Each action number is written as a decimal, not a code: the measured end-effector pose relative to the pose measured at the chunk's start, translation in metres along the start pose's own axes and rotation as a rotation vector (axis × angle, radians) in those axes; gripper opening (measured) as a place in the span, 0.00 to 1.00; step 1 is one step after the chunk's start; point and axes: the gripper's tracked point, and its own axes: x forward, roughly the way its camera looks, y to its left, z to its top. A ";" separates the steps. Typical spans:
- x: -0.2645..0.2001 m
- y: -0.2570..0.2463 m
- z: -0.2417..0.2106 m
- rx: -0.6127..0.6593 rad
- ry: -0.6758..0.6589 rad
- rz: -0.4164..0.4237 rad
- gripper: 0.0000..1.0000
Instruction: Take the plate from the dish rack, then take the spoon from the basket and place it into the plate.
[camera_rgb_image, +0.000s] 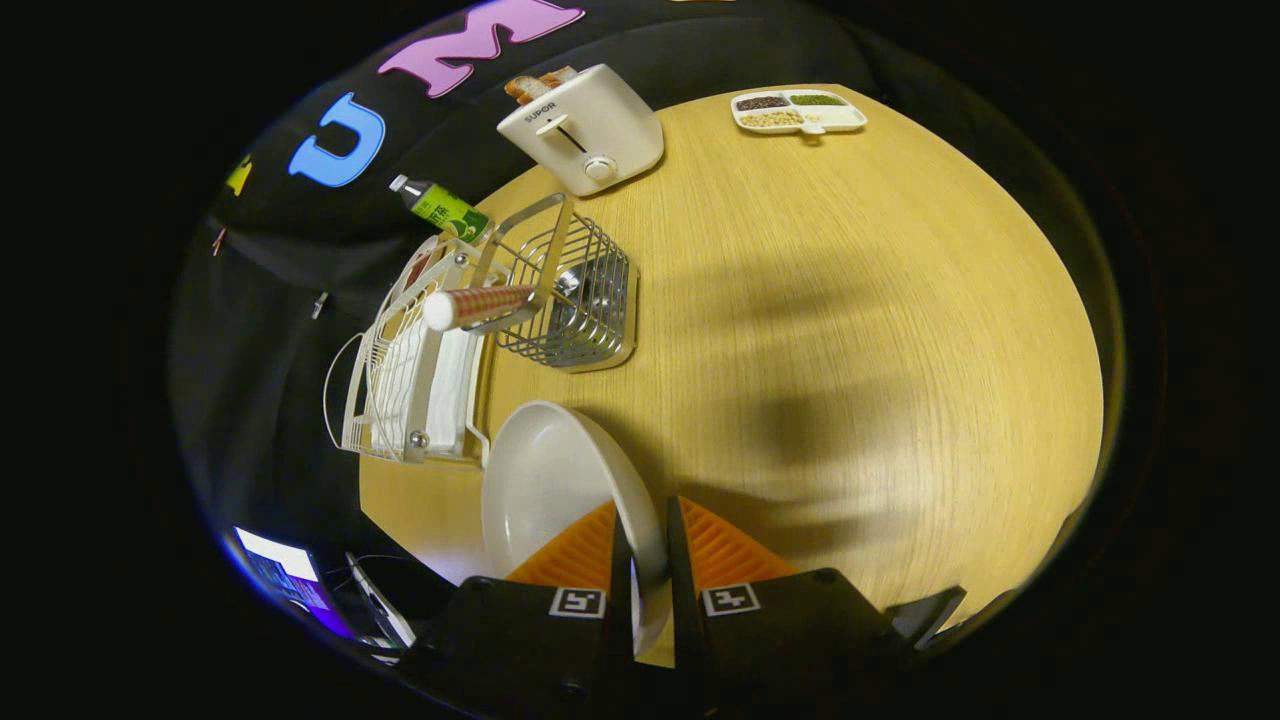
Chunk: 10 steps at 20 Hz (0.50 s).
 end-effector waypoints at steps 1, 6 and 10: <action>0.006 -0.005 0.001 -0.020 0.000 0.001 0.19; 0.012 -0.001 0.004 -0.108 -0.026 0.047 0.19; -0.018 0.014 0.027 -0.262 -0.176 0.057 0.84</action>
